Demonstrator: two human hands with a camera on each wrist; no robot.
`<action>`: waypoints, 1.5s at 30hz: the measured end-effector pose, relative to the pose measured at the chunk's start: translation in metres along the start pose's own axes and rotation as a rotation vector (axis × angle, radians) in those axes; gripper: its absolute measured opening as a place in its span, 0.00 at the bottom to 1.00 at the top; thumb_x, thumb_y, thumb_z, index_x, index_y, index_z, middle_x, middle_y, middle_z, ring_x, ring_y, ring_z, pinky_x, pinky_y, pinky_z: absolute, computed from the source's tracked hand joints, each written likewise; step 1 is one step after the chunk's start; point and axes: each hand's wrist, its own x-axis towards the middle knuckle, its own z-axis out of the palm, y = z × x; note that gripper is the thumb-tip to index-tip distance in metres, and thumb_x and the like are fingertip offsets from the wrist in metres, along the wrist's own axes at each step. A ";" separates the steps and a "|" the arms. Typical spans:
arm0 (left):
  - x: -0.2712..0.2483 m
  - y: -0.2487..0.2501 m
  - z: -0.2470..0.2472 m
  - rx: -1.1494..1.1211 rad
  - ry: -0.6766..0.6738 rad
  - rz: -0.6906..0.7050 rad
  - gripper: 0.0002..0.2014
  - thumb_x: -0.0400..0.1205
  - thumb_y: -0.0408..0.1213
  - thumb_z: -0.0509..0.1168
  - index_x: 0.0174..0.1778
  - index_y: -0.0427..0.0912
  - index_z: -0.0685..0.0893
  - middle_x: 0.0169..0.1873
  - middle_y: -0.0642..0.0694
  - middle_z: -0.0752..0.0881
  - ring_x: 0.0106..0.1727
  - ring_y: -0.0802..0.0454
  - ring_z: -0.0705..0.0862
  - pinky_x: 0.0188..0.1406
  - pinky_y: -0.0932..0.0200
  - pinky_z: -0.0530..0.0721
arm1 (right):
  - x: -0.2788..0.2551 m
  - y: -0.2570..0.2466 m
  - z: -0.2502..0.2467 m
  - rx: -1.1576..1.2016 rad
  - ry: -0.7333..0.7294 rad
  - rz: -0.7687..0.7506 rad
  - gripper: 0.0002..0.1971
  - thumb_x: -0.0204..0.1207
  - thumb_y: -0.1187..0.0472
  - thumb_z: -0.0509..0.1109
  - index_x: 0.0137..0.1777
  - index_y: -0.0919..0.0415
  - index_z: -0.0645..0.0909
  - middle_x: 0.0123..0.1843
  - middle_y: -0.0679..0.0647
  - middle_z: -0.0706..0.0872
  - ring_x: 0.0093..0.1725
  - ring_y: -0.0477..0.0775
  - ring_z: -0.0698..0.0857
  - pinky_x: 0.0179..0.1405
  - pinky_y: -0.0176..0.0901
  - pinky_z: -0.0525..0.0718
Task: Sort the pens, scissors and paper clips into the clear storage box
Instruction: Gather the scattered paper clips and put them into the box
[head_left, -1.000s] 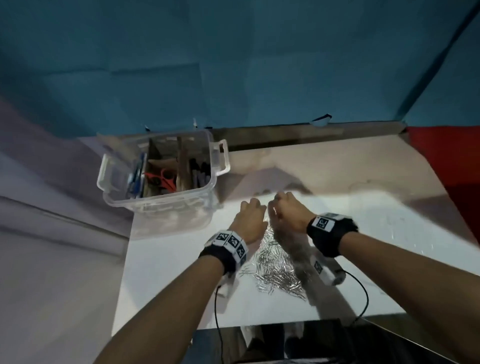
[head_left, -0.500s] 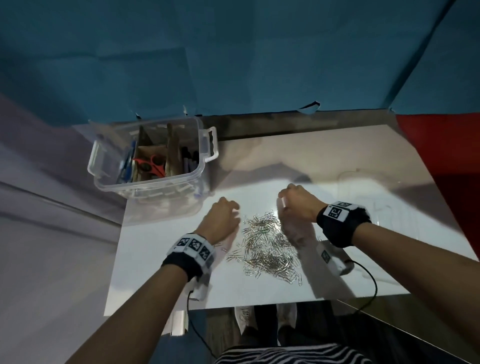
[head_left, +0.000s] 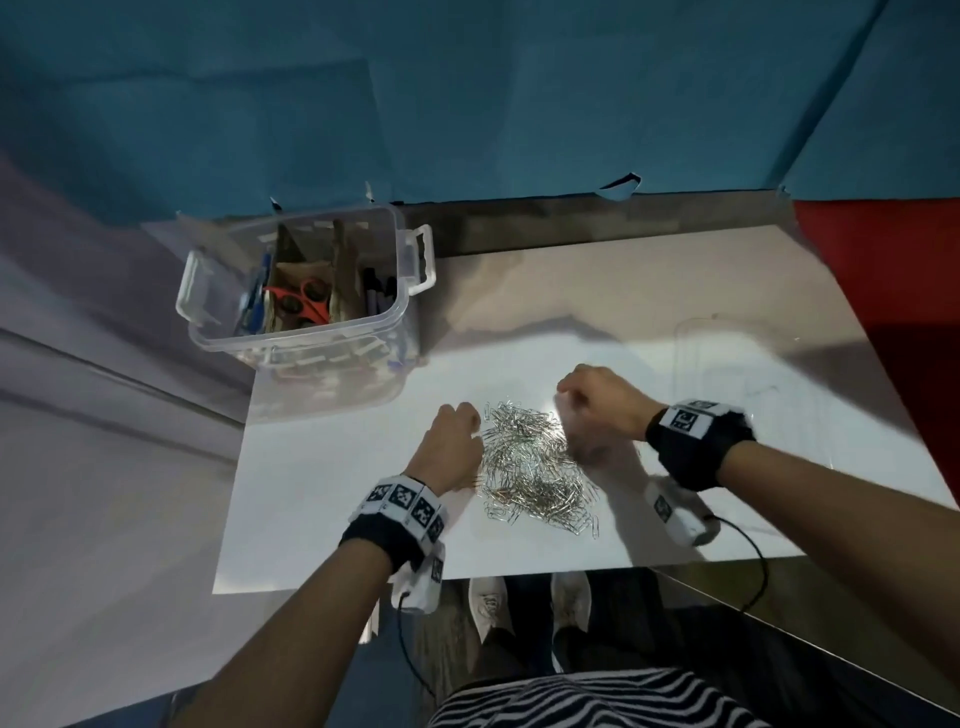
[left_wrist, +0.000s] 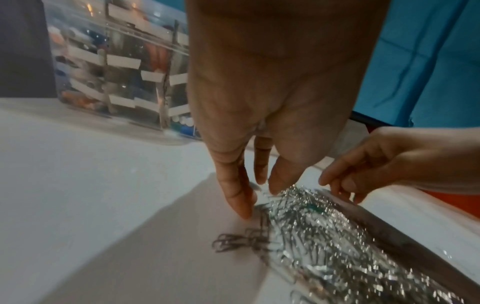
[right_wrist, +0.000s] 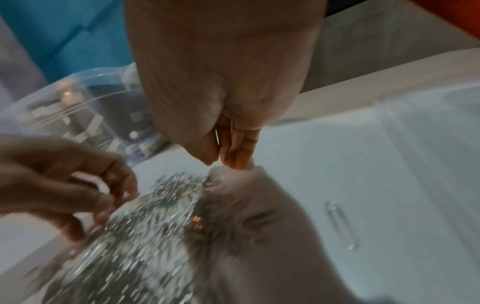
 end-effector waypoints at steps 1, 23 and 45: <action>0.002 -0.004 -0.005 0.001 0.011 0.003 0.11 0.84 0.31 0.60 0.62 0.38 0.80 0.59 0.38 0.79 0.55 0.41 0.83 0.51 0.53 0.78 | -0.002 0.010 -0.012 -0.011 0.002 0.030 0.09 0.80 0.62 0.63 0.48 0.61 0.86 0.49 0.56 0.86 0.47 0.54 0.82 0.51 0.46 0.76; -0.007 -0.024 -0.022 0.152 -0.195 0.429 0.28 0.80 0.47 0.74 0.76 0.47 0.76 0.63 0.50 0.74 0.56 0.53 0.80 0.61 0.53 0.82 | -0.047 0.010 0.004 -0.108 -0.237 0.125 0.28 0.71 0.48 0.78 0.68 0.54 0.73 0.58 0.55 0.77 0.49 0.51 0.78 0.48 0.44 0.78; -0.013 -0.011 0.002 0.164 -0.116 0.544 0.17 0.75 0.43 0.78 0.52 0.45 0.77 0.47 0.51 0.75 0.45 0.51 0.75 0.46 0.52 0.80 | -0.049 0.008 0.039 -0.089 -0.178 -0.097 0.29 0.60 0.40 0.84 0.48 0.52 0.70 0.47 0.47 0.77 0.43 0.47 0.74 0.41 0.43 0.76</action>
